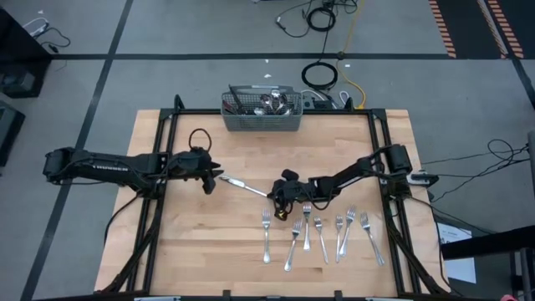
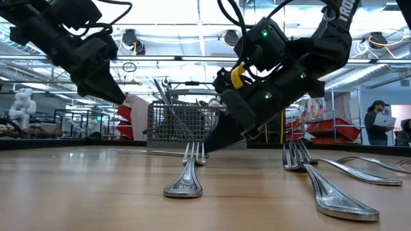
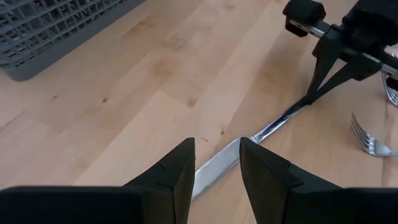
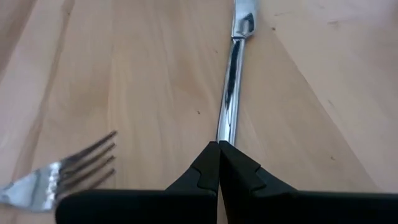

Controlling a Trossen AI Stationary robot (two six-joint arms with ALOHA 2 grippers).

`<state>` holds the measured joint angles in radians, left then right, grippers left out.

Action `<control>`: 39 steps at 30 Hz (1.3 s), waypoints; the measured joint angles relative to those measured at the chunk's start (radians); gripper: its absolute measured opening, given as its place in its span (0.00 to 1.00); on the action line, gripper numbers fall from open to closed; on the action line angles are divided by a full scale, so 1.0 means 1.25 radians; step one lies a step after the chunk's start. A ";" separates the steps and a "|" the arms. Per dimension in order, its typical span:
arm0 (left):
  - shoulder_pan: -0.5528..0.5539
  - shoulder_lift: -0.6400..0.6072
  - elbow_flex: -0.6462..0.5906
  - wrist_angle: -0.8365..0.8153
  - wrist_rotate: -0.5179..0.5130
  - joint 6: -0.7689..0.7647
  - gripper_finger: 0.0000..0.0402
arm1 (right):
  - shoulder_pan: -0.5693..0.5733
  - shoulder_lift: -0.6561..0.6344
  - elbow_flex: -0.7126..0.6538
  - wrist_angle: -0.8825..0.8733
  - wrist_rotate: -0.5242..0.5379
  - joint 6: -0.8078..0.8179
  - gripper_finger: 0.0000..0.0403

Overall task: Sort silverware
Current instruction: Put the silver knife into the gray utensil holder

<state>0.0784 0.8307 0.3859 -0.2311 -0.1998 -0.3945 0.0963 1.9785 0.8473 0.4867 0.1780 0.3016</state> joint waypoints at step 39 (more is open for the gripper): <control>0.027 0.004 -0.303 0.315 0.036 -0.791 0.52 | 0.008 0.025 -0.001 0.012 -0.011 0.000 0.00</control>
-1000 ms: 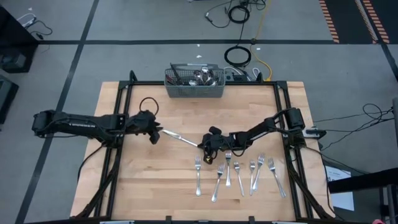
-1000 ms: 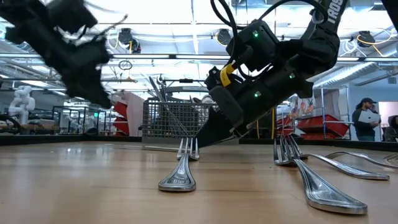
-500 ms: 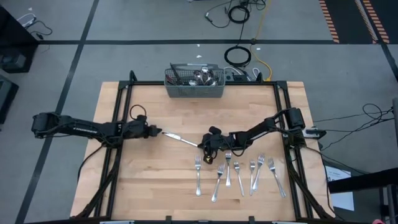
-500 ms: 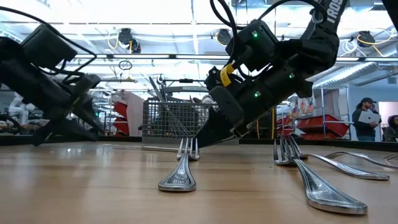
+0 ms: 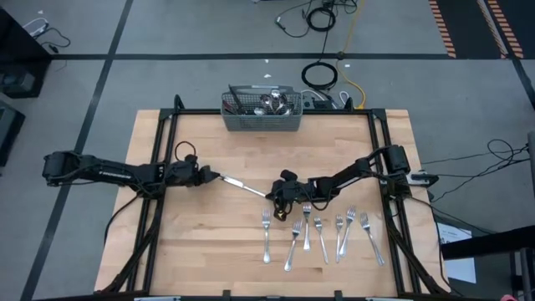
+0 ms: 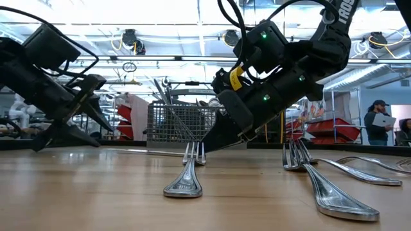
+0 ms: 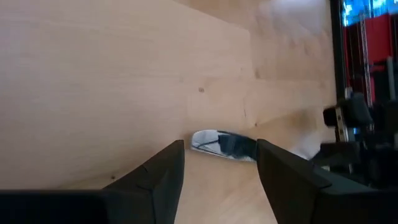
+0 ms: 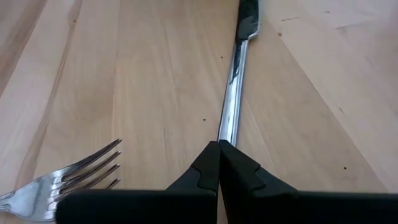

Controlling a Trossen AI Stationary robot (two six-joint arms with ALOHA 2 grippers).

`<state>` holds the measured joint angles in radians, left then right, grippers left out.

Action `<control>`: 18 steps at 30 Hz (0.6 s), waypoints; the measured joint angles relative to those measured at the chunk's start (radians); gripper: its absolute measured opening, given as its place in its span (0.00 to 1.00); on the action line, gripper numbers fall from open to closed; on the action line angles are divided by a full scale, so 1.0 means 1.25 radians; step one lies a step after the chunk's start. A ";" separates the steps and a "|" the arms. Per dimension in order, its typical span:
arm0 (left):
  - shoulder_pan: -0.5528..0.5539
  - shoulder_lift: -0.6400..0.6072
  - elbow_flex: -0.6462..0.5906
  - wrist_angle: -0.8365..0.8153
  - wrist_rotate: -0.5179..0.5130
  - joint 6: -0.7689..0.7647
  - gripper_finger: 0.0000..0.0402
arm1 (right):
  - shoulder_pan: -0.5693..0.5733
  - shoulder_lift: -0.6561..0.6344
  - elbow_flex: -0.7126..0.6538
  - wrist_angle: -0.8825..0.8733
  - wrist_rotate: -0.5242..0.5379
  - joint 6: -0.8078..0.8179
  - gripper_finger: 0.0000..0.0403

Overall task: Sort silverware
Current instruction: Put the silver knife into the gray utensil holder

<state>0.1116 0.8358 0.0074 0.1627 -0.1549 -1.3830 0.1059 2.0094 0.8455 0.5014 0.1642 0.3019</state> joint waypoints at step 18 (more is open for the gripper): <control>0.000 0.184 0.112 -0.043 -0.036 -0.020 0.52 | 0.000 0.001 -0.001 0.005 -0.012 -0.047 0.00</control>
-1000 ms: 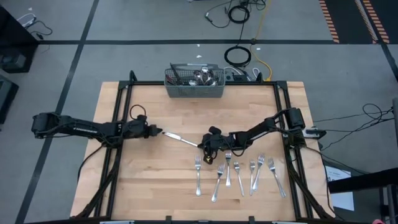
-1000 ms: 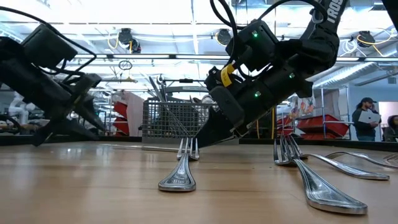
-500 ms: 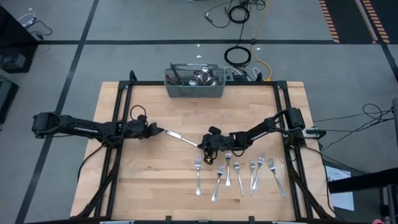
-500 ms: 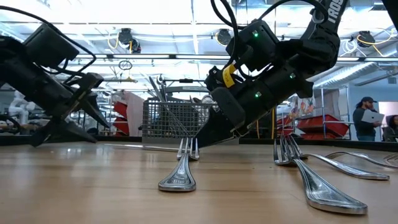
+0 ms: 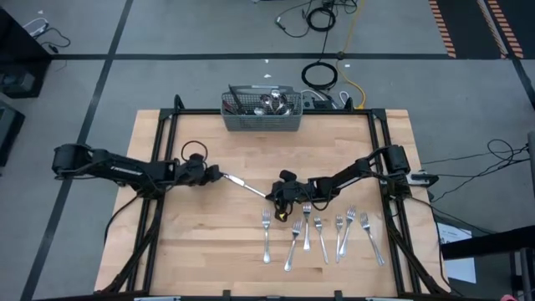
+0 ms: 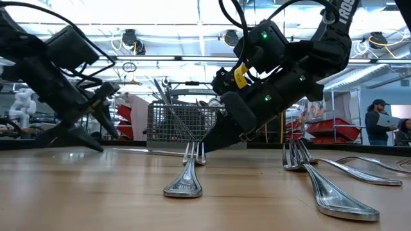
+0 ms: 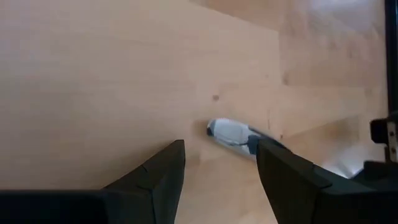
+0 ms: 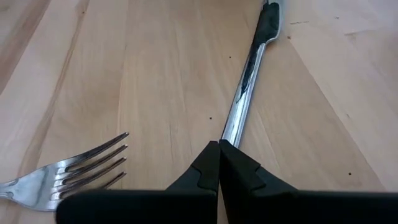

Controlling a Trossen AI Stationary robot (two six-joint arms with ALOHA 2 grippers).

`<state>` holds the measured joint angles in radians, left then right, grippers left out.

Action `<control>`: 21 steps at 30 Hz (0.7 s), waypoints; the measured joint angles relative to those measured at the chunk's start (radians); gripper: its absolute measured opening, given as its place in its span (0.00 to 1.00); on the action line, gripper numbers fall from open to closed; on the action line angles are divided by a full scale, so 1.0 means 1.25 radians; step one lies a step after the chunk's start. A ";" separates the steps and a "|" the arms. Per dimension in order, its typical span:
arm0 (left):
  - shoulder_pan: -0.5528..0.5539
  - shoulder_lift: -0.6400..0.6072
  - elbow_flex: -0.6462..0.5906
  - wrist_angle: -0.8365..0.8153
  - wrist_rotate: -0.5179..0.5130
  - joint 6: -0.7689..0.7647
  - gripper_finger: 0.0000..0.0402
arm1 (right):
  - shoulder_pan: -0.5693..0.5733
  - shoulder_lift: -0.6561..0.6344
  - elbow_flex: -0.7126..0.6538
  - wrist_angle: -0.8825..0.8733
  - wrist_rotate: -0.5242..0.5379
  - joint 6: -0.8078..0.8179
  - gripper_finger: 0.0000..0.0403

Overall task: Sort silverware
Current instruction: Put the silver knife into the gray utensil holder

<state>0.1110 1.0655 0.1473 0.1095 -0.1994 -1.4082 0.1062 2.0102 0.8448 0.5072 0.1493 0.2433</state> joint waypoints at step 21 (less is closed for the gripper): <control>0.007 0.190 0.018 0.184 0.000 0.018 0.49 | 0.001 0.000 0.000 -0.016 -0.018 -0.040 0.00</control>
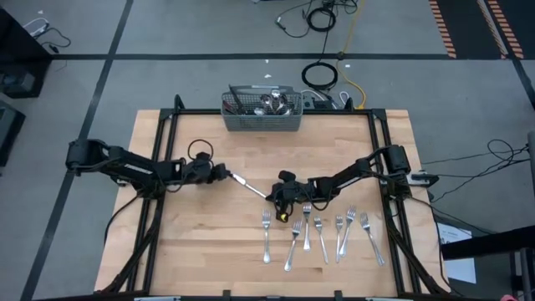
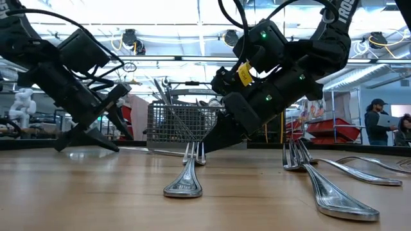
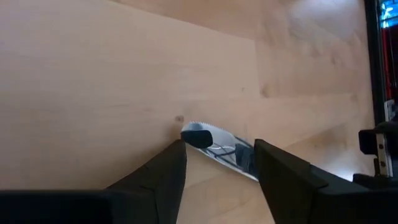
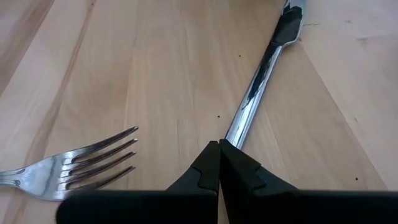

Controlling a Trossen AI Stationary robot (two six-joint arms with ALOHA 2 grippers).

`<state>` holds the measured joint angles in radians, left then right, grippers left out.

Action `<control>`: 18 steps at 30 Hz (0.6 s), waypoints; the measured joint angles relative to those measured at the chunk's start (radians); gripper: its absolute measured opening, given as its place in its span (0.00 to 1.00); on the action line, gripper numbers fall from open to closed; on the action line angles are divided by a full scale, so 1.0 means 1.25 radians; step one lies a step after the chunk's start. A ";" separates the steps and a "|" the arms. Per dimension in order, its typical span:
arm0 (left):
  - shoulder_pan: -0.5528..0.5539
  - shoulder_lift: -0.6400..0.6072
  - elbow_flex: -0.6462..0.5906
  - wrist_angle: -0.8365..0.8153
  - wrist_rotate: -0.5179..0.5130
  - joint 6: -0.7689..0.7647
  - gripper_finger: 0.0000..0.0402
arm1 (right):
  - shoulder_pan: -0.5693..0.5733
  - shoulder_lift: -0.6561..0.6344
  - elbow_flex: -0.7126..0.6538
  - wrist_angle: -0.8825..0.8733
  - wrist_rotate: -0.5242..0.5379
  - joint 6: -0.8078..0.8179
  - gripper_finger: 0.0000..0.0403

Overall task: Sort silverware
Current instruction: Put the silver knife into the gray utensil holder

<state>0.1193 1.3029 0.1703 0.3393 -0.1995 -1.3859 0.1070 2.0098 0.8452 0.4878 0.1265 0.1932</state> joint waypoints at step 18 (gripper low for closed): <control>-0.015 0.007 0.000 -0.012 -0.045 0.042 0.22 | 0.000 0.000 0.000 -0.016 -0.002 -0.028 0.00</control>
<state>0.1002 1.3117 0.1703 0.3239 -0.2553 -1.3339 0.1070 2.0094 0.8452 0.4678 0.1246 0.1579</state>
